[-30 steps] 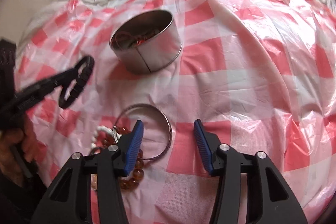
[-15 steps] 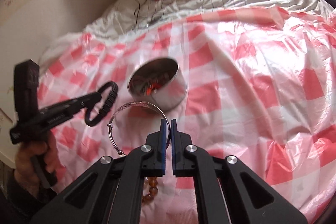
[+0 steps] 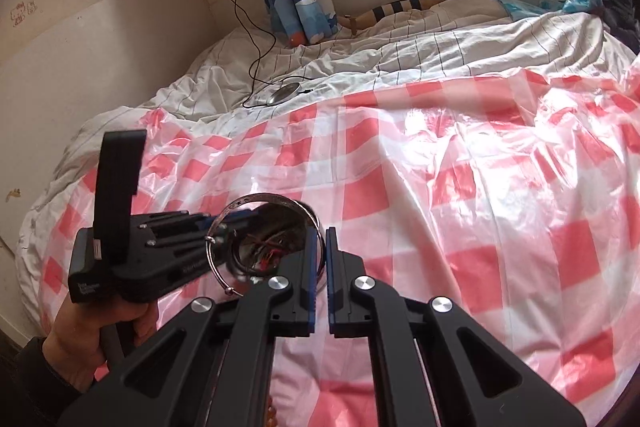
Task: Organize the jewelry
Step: 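Carry the black bracelet into the silver tin and open the left tool, then close the right tool on the silver bangle and lift it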
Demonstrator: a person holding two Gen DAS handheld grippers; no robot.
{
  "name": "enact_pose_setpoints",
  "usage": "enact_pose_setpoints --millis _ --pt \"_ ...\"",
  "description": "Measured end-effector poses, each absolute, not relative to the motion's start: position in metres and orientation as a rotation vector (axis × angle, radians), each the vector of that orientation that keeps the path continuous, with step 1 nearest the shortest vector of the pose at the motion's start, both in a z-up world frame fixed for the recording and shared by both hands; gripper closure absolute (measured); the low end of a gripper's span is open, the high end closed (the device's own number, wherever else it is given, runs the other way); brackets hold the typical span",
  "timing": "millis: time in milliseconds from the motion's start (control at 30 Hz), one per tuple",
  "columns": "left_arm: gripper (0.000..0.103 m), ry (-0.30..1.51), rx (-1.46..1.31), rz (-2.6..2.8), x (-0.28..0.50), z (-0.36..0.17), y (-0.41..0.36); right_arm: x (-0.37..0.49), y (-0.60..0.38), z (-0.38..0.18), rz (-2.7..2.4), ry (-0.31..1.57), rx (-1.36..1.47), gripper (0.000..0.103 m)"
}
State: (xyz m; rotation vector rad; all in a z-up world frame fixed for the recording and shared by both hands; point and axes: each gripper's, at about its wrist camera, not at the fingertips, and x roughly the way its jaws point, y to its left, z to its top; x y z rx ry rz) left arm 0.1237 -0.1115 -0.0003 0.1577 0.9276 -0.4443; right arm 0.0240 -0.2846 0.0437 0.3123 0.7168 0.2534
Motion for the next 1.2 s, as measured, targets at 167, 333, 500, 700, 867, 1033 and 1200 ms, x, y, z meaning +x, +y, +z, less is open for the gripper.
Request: enact_pose_setpoints --millis 167,333,500,700,867,1033,1200 --pt "0.09 0.932 0.107 -0.447 0.124 0.01 -0.093 0.049 -0.267 0.038 0.258 0.737 0.245 0.098" --pt "0.077 0.854 0.043 -0.372 0.117 0.041 -0.051 0.062 -0.244 0.031 0.259 0.753 0.153 0.098" --pt "0.073 0.855 0.031 -0.356 0.106 0.041 -0.032 0.075 -0.221 0.016 0.241 0.791 0.068 0.096" --pt "0.066 0.878 0.067 -0.379 0.085 0.03 -0.035 0.063 -0.239 0.027 0.203 0.743 0.119 0.065" --pt "0.063 0.913 0.099 -0.443 0.05 0.017 -0.043 0.038 -0.258 0.038 0.237 0.734 0.22 0.065" --pt "0.063 0.955 0.171 -0.537 0.008 0.0 -0.057 0.0 -0.276 0.036 0.282 0.765 0.335 0.062" --pt "0.063 0.967 0.175 -0.521 -0.012 -0.006 -0.041 -0.043 -0.264 0.016 0.411 0.873 0.363 0.059"
